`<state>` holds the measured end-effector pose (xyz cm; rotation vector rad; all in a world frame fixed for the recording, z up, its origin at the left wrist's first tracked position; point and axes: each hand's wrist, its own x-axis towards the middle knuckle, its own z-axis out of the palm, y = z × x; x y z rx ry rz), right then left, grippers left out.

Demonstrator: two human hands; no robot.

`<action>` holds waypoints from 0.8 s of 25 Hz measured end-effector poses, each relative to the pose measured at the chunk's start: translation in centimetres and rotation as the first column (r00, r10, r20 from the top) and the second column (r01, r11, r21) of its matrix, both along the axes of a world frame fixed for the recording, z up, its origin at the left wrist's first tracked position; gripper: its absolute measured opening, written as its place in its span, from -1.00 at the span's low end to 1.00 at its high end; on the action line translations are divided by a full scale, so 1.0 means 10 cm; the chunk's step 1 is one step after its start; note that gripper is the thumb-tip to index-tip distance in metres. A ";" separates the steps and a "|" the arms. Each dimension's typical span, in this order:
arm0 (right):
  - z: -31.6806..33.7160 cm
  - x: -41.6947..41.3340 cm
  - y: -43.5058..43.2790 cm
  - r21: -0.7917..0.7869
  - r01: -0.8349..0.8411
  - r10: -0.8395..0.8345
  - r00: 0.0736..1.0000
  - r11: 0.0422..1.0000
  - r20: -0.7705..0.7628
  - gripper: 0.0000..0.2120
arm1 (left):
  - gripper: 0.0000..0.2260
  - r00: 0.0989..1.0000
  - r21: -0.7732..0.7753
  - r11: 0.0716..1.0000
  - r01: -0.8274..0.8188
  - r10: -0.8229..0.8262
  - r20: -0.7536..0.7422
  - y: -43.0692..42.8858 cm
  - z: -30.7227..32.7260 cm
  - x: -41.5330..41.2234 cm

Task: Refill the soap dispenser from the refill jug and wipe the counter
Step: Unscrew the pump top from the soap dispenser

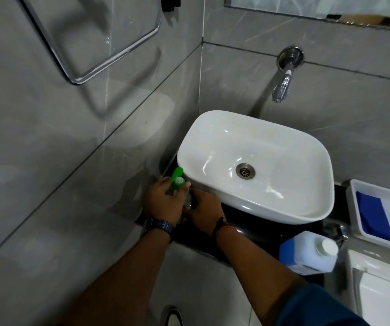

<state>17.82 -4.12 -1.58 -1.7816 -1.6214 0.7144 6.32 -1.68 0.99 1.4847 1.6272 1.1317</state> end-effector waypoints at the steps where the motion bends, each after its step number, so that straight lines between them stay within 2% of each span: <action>1: 0.04 0.01 -0.03 0.017 0.016 -0.016 1.000 1.000 0.007 -0.67 | -0.67 1.000 -0.004 1.000 -0.017 0.017 0.002 -0.03 0.06 0.02; 3: 0.12 0.08 -0.08 0.025 0.062 -0.063 0.998 0.998 0.014 -0.69 | -0.60 0.998 0.046 0.999 -0.007 0.010 -0.069 -0.09 0.16 0.04; 5: 0.17 0.17 -0.13 0.043 0.080 -0.082 0.996 0.996 0.046 -0.68 | -0.63 0.994 0.098 0.995 -0.002 0.013 -0.109 -0.13 0.23 0.06; 9: 0.25 0.20 -0.19 0.080 0.034 -0.038 0.998 0.996 0.041 -0.59 | -0.61 0.993 0.036 0.992 0.117 -0.116 -0.026 -0.13 0.27 0.20; 13: 0.28 0.32 -0.24 0.020 0.099 -0.100 0.994 0.995 0.049 -0.61 | -0.67 0.999 0.082 0.996 0.038 -0.035 -0.027 -0.23 0.30 0.28; 16: 0.29 0.41 -0.27 -0.007 0.073 -0.072 0.993 0.997 0.096 -0.55 | -0.64 1.000 0.111 0.994 0.004 -0.001 -0.027 -0.24 0.31 0.30; 18: 0.31 0.43 -0.26 0.007 0.070 -0.071 0.993 0.998 0.095 -0.54 | -0.57 0.996 0.068 0.994 0.091 -0.091 -0.006 -0.22 0.34 0.38; 20: 0.34 0.47 -0.25 0.025 0.095 -0.096 0.992 0.995 0.080 -0.57 | -0.57 0.991 0.101 0.986 0.134 -0.132 -0.027 -0.25 0.36 0.43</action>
